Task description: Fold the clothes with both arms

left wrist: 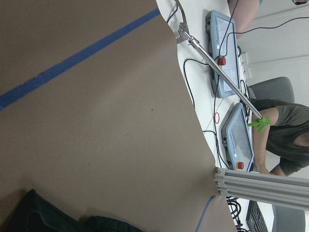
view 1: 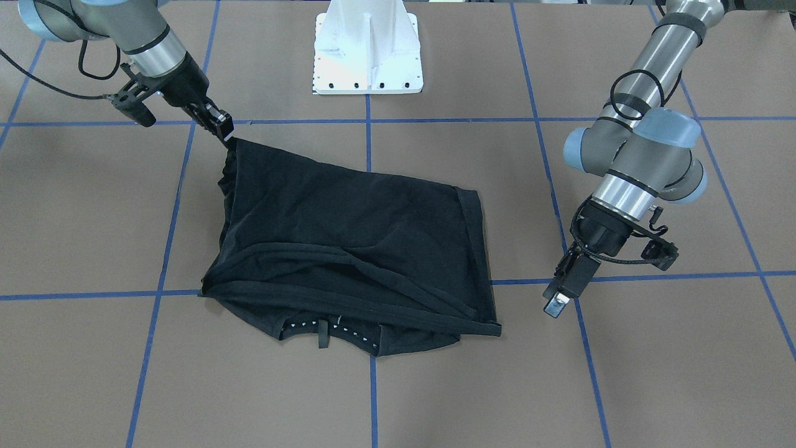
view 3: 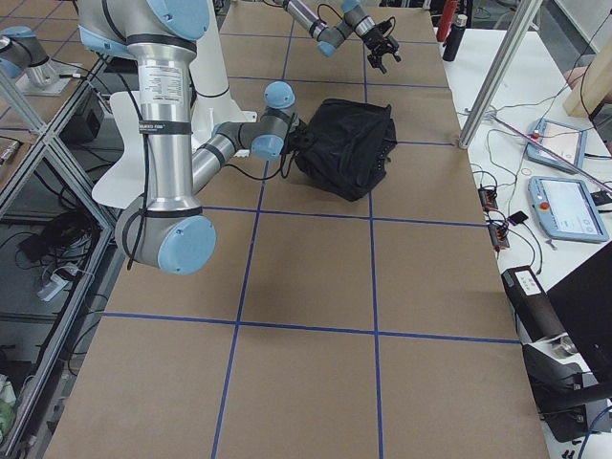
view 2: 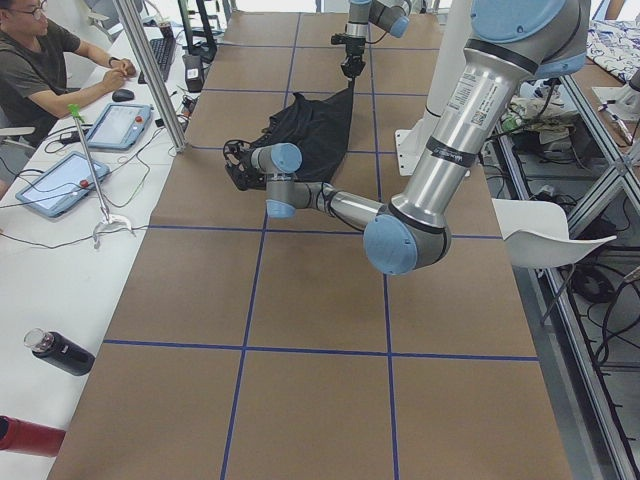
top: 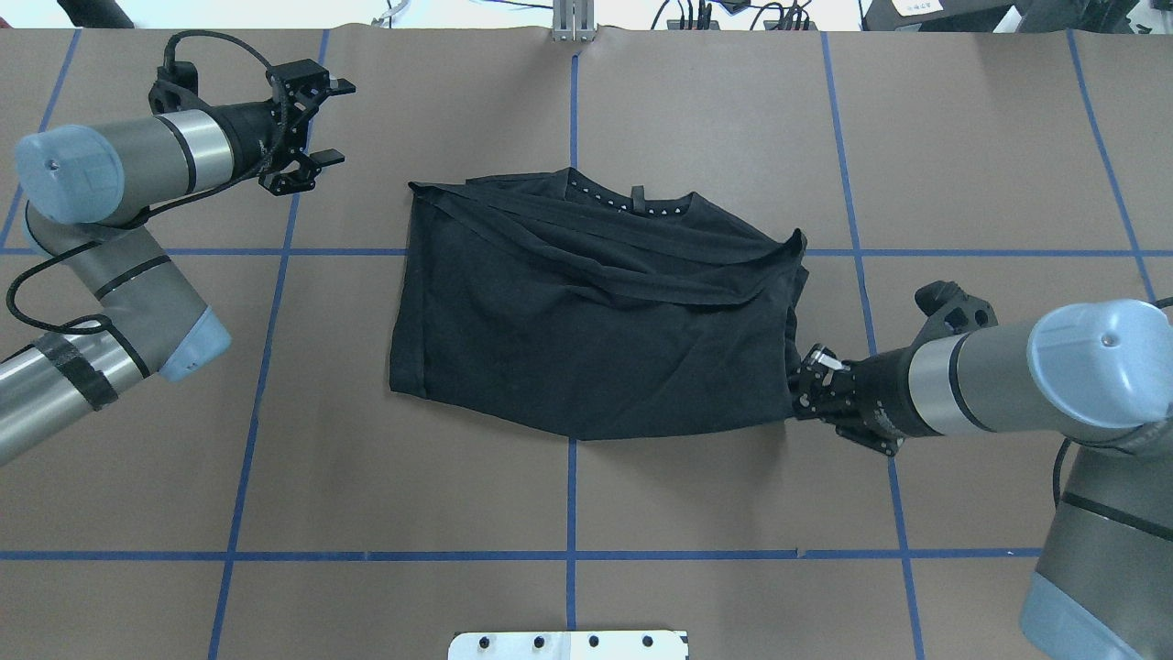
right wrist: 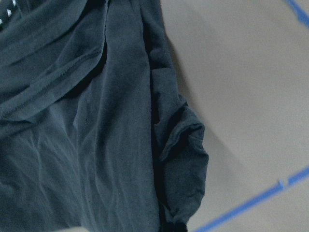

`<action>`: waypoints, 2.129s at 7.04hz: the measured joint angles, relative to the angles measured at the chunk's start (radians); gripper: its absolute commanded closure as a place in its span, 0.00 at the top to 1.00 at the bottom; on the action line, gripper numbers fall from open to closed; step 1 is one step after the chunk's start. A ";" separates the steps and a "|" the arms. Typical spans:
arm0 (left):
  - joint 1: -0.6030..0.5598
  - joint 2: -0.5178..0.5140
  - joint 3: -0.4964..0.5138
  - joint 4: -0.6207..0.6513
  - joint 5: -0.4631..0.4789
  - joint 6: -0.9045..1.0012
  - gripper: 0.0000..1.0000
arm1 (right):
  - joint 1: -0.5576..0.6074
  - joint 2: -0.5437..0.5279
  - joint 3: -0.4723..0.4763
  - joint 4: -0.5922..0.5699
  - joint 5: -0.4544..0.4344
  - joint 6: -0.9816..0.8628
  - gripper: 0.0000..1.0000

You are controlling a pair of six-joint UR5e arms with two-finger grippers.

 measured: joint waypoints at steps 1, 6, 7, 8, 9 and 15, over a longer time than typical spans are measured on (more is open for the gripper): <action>0.000 0.001 -0.025 0.001 -0.033 -0.001 1.00 | -0.062 0.012 0.022 0.001 0.079 0.075 0.99; 0.020 0.039 -0.173 0.174 -0.276 0.020 1.00 | -0.137 0.040 0.034 0.001 0.208 0.183 1.00; 0.054 0.075 -0.234 0.234 -0.283 0.040 1.00 | -0.057 0.047 0.024 0.001 0.258 0.179 1.00; 0.106 0.108 -0.302 0.332 -0.260 0.055 1.00 | 0.035 0.077 -0.008 0.000 0.286 0.173 1.00; 0.178 0.150 -0.372 0.437 -0.190 0.069 1.00 | 0.125 0.132 -0.066 -0.002 0.294 0.169 1.00; 0.328 0.194 -0.361 0.538 -0.015 0.108 0.74 | 0.277 0.254 -0.209 -0.011 0.298 0.129 1.00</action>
